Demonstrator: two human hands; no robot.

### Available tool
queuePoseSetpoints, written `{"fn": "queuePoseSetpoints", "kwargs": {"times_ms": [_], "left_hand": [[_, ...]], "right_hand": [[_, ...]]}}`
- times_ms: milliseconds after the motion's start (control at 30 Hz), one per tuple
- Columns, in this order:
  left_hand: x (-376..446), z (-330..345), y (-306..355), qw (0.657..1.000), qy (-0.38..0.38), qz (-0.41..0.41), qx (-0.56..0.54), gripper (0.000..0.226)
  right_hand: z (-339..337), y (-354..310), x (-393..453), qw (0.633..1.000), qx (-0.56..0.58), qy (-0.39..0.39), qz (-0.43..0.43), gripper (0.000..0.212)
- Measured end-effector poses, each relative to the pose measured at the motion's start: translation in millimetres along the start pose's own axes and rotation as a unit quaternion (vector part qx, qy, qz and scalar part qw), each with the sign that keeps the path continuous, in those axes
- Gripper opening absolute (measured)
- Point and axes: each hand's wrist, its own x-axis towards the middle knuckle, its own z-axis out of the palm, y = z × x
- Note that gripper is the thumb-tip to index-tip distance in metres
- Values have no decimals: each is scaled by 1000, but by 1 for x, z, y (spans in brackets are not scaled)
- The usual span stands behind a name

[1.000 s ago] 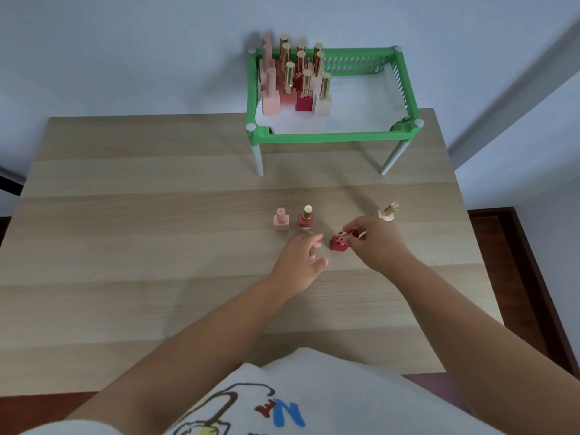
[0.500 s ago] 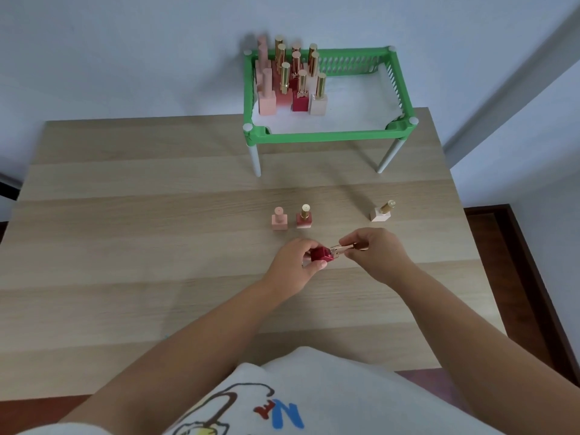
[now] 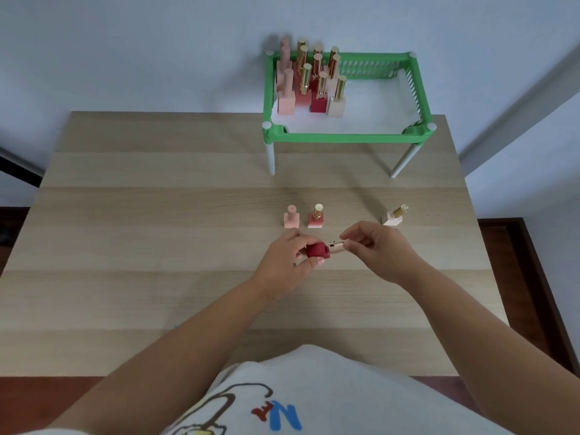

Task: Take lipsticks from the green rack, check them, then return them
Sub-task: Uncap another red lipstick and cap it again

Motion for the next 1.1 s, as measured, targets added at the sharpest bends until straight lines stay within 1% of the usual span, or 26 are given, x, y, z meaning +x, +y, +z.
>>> {"fn": "queuePoseSetpoints", "kwargs": {"times_ms": [133,267,367,500,633,767,867,900,1033,1067,1100], "left_hand": [[0,-3,4,1000,4,16,0,26],[-2,-5,5,1000,4,28,2,25],[-1,-6,7,1000,7,23,11,25],[1,-7,10,1000,13,20,17,28],[3,-6,12,999,26,24,35,30],[4,-6,13,999,34,28,32,29],[5,-5,13,998,30,31,36,27],[6,-5,13,999,29,31,34,27],[6,-4,13,998,35,33,28,29],[6,-4,14,998,37,33,29,30],[6,-4,14,998,39,34,29,30]], "right_hand": [[0,-3,0,999,43,4,14,5],[-1,-3,0,998,62,2,27,18],[-6,-1,-3,999,33,18,-3,24],[-12,0,-4,997,37,-16,-69,29],[-8,1,-1,996,39,3,-77,21],[-5,2,2,997,43,40,-46,11],[-5,0,4,998,48,40,-26,2],[-5,0,5,998,52,39,-20,2],[-6,3,7,997,19,69,-6,18],[-7,3,6,997,26,73,-8,17],[-9,3,5,997,43,69,-13,11]]}}
